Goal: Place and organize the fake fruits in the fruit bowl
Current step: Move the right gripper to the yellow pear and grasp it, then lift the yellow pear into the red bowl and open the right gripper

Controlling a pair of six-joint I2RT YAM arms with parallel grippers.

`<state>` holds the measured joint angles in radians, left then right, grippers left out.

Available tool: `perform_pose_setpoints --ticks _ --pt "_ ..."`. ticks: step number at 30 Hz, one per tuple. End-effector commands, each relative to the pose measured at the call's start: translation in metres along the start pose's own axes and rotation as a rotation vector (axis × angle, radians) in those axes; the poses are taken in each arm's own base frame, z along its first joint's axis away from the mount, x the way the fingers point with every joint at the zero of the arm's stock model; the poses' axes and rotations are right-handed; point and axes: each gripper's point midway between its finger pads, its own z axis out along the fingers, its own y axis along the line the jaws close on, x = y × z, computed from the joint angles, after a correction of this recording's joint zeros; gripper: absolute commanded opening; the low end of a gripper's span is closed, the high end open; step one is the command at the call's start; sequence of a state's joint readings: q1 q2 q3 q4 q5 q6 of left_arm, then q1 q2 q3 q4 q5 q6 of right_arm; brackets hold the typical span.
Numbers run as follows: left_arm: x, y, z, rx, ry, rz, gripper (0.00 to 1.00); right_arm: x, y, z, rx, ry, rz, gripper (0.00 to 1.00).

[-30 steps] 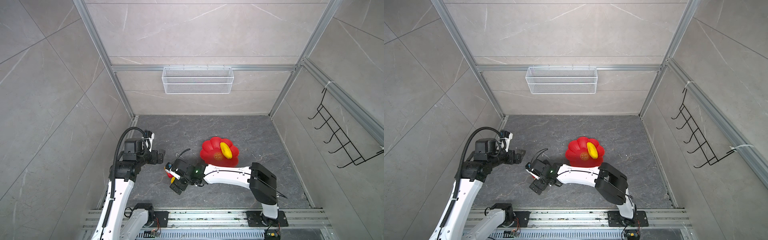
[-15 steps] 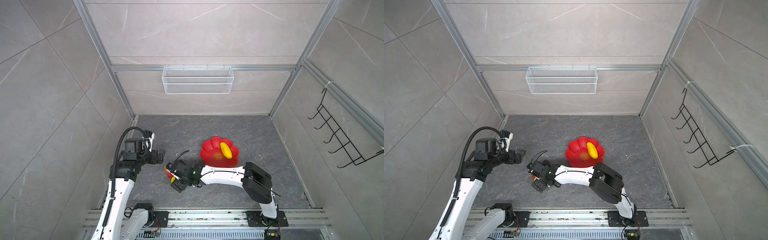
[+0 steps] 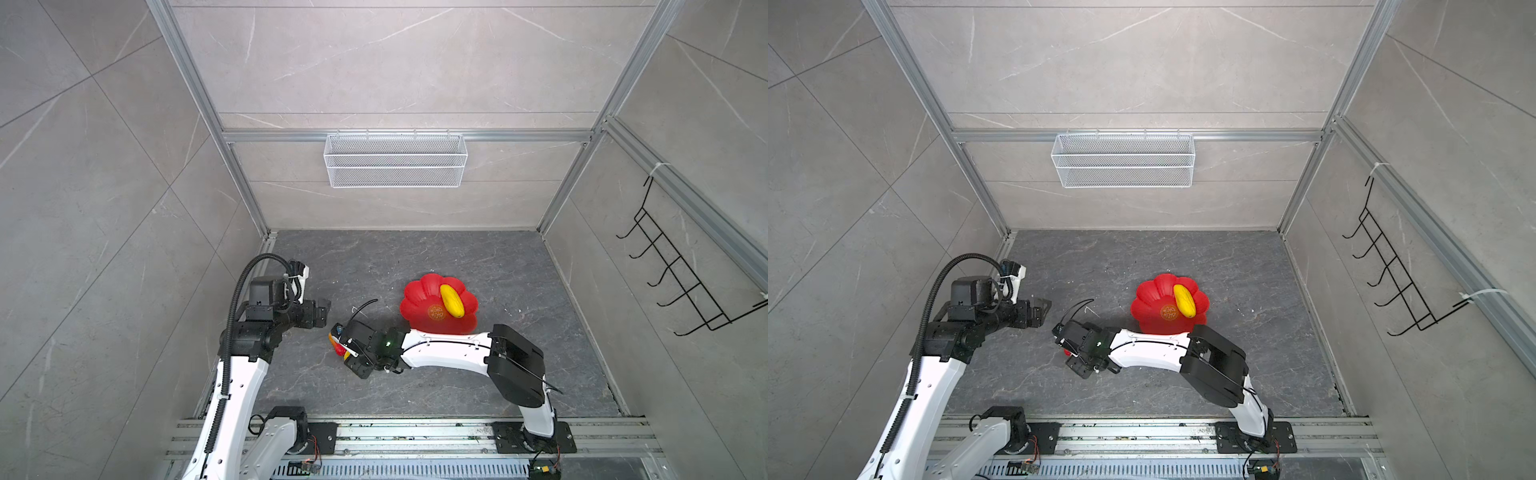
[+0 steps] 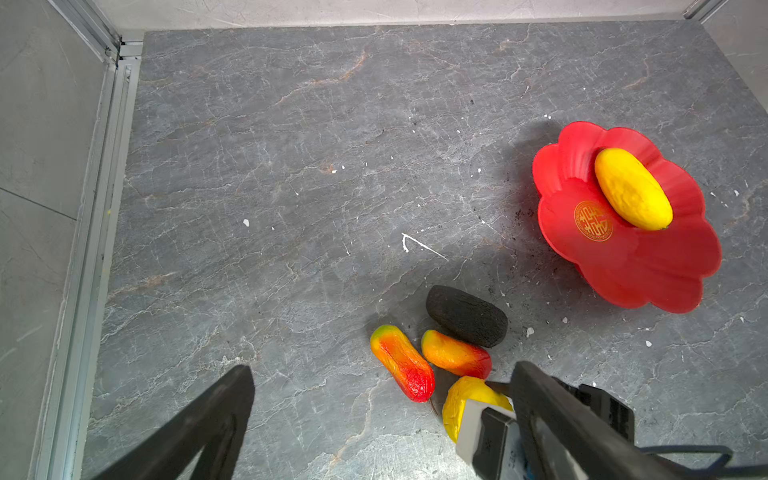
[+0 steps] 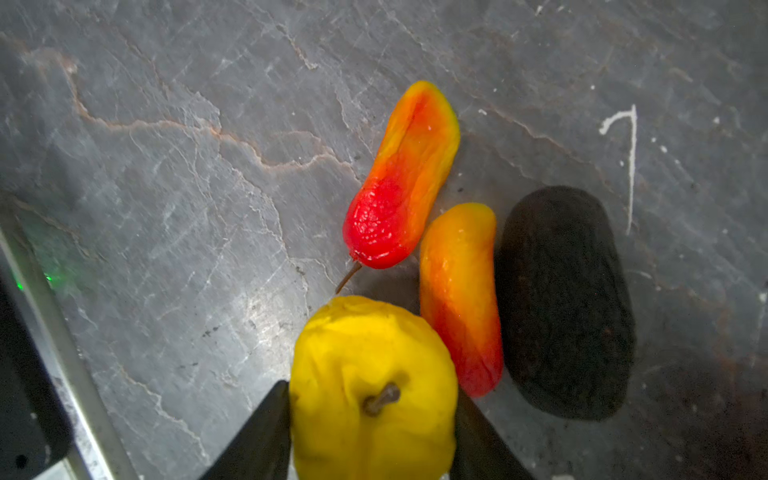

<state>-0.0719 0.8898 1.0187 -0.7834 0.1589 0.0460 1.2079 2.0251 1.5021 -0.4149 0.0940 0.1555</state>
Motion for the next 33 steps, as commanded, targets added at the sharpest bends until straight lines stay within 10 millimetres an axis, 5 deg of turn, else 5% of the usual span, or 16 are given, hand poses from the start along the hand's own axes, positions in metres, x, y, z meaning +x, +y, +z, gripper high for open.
perform_pose_setpoints --ticks 1,9,12,17,20,25,33 --pt "-0.003 0.002 0.001 -0.007 -0.008 0.019 1.0 -0.028 -0.001 -0.04 -0.002 -0.082 -0.01 0.52" --pt "-0.002 0.002 0.001 -0.006 -0.008 0.019 1.0 -0.046 -0.02 -0.095 0.031 -0.176 -0.021 0.52" --pt "-0.002 0.001 0.001 -0.003 -0.007 0.018 1.0 -0.043 -0.059 -0.109 0.088 -0.194 0.027 0.51" --pt "-0.003 0.0 0.001 0.003 -0.009 0.019 1.0 -0.02 -0.162 -0.123 0.247 -0.193 0.162 0.5" --pt "-0.002 0.0 0.001 0.003 -0.005 0.018 1.0 -0.005 -0.208 -0.123 0.319 -0.178 0.218 0.5" --pt "-0.003 0.001 0.001 0.0 -0.007 0.018 1.0 0.017 -0.255 -0.103 0.383 -0.131 0.283 0.5" --pt "-0.003 0.001 -0.002 -0.004 -0.016 0.022 1.0 0.068 -0.299 -0.065 0.418 -0.045 0.419 0.49"
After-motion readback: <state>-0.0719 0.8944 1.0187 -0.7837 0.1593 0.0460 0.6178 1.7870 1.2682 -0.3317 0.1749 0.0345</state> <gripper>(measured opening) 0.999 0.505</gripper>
